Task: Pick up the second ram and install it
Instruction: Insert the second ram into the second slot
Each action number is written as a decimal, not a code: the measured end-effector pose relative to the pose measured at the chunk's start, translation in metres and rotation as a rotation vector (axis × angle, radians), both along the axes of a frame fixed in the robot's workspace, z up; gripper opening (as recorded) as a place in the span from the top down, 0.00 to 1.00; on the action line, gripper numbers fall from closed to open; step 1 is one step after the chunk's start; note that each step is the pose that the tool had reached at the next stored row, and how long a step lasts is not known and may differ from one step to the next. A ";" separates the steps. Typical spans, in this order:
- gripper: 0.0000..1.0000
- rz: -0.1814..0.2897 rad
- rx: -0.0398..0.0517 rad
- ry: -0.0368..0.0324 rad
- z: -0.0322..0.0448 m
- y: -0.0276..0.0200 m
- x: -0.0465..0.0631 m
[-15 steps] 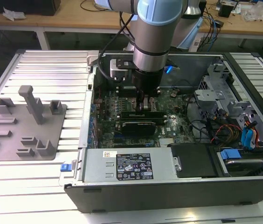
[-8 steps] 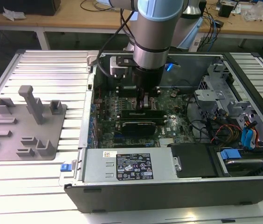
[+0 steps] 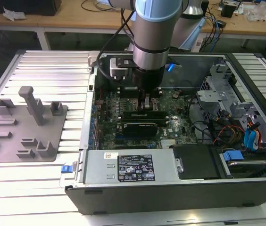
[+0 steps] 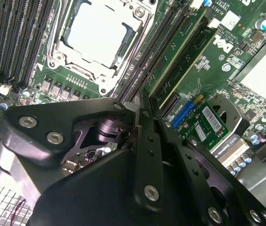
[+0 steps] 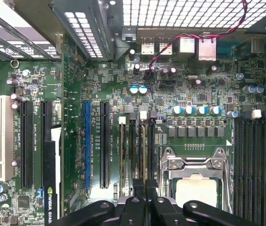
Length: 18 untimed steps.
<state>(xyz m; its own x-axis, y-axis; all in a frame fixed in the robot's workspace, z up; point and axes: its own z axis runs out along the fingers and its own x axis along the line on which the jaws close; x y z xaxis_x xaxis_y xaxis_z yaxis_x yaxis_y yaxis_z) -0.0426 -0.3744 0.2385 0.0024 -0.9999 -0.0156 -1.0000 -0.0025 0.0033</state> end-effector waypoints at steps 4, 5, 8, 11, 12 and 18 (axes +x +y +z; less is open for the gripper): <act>0.91 0.000 0.0004 -0.0035 -0.0012 0.0000 -0.002; 0.91 0.000 0.0012 -0.0042 -0.0014 0.0000 -0.002; 0.91 0.000 0.0033 -0.0070 -0.0022 0.0000 -0.003; 0.91 0.000 0.0033 -0.0069 -0.0024 0.0000 -0.003; 0.91 -0.001 0.0033 -0.0069 -0.0025 0.0000 -0.003; 0.91 -0.011 0.0035 -0.0070 -0.0027 0.0000 -0.003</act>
<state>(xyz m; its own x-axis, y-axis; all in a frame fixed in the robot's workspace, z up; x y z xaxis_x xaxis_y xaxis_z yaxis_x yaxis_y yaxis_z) -0.0457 -0.3743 0.2359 -0.0088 -0.9998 -0.0191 -1.0000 0.0088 -0.0037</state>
